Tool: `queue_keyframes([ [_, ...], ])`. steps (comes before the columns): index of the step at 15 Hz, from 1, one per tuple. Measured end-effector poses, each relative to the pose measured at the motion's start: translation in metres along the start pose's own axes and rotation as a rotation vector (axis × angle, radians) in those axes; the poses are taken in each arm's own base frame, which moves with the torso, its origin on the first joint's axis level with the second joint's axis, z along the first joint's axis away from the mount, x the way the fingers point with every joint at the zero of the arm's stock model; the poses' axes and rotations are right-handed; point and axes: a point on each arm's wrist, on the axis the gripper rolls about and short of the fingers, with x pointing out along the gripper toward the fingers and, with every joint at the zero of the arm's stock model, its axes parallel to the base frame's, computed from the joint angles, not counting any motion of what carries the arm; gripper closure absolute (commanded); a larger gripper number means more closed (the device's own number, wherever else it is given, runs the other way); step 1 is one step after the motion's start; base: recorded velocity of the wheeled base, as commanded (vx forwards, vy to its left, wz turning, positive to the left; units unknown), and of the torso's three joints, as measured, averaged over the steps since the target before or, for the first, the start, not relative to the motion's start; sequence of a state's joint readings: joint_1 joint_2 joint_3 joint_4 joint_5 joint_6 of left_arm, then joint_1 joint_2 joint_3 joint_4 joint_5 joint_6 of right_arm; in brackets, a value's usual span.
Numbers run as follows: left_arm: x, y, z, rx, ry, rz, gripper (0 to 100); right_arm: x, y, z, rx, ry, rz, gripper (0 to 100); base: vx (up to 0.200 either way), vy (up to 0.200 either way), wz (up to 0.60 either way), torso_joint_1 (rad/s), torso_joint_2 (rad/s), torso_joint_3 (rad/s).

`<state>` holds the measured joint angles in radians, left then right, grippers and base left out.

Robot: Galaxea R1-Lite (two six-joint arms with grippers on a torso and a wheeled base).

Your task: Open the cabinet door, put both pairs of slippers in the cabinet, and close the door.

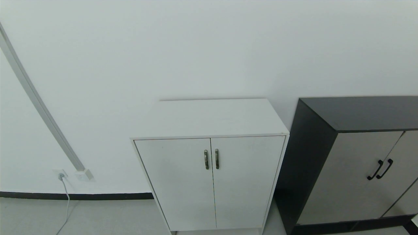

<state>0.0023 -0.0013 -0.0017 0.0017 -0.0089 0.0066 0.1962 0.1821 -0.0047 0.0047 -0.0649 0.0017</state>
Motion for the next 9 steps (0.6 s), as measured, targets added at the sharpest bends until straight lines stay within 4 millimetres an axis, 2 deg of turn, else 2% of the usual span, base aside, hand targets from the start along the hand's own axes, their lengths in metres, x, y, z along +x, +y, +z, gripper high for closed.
queue_keyframes([
  [2, 0.0, 0.0, 0.0, 0.0, 0.0, 0.001, 100, 0.0002, 0.0001, -0.0002, -0.004, 0.002, -0.002, 100, 0.0, 0.0, 0.0, 0.0, 0.0, 0.0],
  [5, 0.0, 0.0, -0.0001, 0.0, 0.001, 0.0, 100, 0.0001, 0.001, -0.0008, 0.014, 0.005, -0.111, 100, 0.0, 0.0, 0.0, 0.0, 0.0, 0.0],
  [9, 0.0, 0.0, 0.0, 0.0, 0.0, 0.0, 100, -0.0063, 0.0026, -0.0032, 0.025, -0.081, -0.189, 100, 0.0, 0.0, 0.0, 0.0, 0.0, 0.0],
])
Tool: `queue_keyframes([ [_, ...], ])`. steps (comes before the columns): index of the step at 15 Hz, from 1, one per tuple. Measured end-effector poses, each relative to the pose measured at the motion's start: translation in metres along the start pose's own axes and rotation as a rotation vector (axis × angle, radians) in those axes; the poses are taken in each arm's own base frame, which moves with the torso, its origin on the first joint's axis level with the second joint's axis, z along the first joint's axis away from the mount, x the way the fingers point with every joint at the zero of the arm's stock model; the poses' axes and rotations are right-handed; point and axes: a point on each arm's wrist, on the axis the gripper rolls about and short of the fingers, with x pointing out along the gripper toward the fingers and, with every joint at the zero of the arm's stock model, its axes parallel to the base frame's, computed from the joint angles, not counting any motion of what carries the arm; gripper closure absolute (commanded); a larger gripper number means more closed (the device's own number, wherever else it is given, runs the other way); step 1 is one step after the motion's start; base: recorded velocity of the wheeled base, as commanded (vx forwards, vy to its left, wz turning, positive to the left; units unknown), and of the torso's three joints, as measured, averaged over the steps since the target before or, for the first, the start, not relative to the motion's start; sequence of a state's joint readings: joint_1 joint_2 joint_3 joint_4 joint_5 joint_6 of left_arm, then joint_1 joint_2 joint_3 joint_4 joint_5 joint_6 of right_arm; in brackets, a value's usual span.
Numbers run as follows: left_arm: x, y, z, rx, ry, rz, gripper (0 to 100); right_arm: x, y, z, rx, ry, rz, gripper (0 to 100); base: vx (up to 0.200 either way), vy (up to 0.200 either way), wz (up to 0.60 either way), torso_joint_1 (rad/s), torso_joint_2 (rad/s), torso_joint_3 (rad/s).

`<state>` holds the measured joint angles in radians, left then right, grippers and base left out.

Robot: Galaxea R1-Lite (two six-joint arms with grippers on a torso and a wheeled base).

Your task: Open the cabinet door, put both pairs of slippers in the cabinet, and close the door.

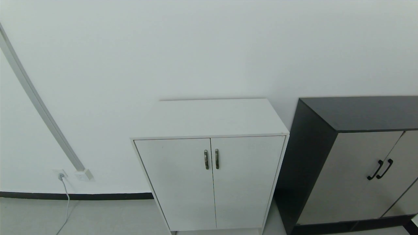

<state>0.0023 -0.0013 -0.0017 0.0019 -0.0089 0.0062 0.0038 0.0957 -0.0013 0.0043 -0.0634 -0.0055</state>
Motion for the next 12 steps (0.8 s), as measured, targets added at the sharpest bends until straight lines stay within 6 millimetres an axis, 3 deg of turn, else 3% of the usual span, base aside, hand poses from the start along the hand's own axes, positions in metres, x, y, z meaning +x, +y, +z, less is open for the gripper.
queue_keyframes([
  [12, 0.0, 0.0, 0.0, 0.003, 0.0, 0.002, 100, -0.007, -0.0001, -0.0026, 0.017, -0.097, 0.012, 100, 0.0, 0.0, 0.0, 0.0, 0.0, 0.0],
])
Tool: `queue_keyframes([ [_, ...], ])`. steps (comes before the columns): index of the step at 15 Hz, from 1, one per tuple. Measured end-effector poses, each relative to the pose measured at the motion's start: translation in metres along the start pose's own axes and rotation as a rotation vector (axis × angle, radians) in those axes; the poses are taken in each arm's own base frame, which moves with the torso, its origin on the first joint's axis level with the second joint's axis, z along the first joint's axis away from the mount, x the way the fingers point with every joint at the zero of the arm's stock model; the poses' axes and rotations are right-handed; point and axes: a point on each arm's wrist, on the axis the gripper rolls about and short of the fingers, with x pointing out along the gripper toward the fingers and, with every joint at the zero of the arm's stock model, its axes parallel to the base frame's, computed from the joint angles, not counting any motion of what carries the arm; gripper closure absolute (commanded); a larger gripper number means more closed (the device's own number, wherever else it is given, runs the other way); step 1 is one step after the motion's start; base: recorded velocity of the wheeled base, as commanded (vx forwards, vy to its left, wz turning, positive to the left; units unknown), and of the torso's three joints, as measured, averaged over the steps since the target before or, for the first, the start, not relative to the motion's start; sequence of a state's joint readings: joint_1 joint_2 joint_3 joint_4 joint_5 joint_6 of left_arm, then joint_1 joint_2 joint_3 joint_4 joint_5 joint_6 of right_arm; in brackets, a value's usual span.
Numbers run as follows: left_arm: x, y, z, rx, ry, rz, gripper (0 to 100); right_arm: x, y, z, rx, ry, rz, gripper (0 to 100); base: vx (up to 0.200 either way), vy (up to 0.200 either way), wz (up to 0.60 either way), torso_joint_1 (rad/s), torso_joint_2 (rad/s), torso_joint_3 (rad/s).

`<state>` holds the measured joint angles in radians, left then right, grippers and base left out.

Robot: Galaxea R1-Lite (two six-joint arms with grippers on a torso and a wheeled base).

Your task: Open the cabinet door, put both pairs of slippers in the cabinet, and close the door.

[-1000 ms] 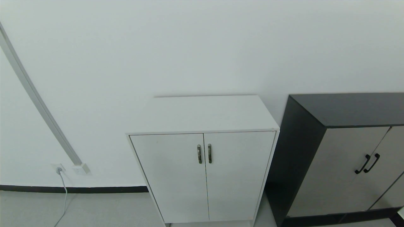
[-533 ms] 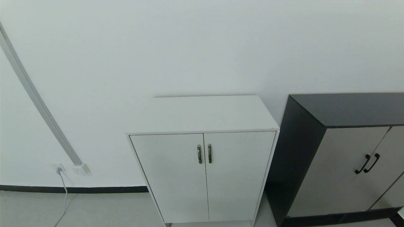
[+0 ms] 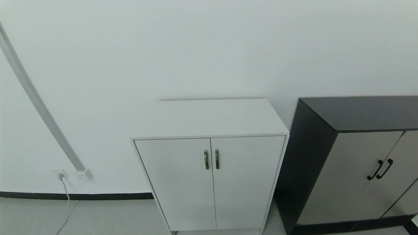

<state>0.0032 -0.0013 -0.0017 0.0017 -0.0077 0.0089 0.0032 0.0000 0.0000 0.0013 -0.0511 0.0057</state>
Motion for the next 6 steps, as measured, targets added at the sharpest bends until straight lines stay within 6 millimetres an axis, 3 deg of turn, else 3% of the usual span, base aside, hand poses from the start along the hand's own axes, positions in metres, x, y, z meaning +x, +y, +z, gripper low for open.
queue_keyframes([
  [6, 0.0, 0.0, 0.0, 0.0, 0.0, 0.0, 100, -0.0001, 0.0001, -0.0001, 0.0, 0.0, 0.005, 100, 0.0, 0.0, 0.0, 0.0, 0.0, 0.0],
])
